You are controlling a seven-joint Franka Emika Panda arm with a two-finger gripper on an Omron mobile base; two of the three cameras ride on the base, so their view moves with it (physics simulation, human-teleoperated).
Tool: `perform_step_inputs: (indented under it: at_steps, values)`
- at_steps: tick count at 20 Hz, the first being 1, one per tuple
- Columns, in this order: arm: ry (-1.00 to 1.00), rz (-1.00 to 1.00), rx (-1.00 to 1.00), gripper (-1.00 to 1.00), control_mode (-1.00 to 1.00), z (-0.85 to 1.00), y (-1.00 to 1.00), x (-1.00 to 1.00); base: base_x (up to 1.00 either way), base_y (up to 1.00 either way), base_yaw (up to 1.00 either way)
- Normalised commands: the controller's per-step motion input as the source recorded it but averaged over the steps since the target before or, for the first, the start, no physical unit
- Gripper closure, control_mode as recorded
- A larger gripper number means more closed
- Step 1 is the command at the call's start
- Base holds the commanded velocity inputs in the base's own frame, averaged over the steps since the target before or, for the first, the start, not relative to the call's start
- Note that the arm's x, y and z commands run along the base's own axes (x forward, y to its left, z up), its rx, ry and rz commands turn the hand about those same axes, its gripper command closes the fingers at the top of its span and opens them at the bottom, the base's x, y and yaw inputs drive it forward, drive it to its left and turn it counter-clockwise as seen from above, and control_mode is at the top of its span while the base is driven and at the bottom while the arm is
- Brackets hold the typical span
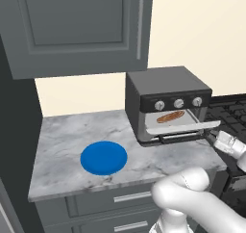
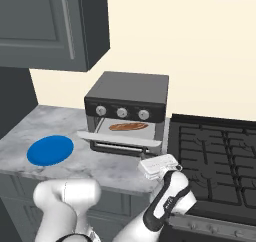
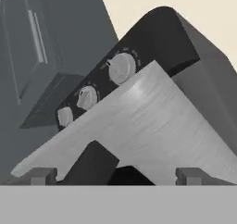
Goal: Pull the toaster oven rack outwards. Pick up the baguette from the plate and place it on the toaster oven rack. Close the toaster oven door fully and set the temperature to the lowest setting.
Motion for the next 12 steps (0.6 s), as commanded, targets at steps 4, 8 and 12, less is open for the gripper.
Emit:
perform_step_inputs:
  at_steps: [4, 8, 12]
  values:
    - [-0.03, 0.2, 0.27, -1.0, -1.0, 0.86, 0.0, 1.0, 0.0, 0.0, 0.0]
    - [0.0, 0.14, 0.23, -1.0, -1.0, 0.64, 0.0, 1.0, 0.0, 0.0, 0.0]
    - [0.0, 0.12, 0.21, -1.0, -1.0, 0.64, 0.0, 1.0, 0.0, 0.0, 0.0]
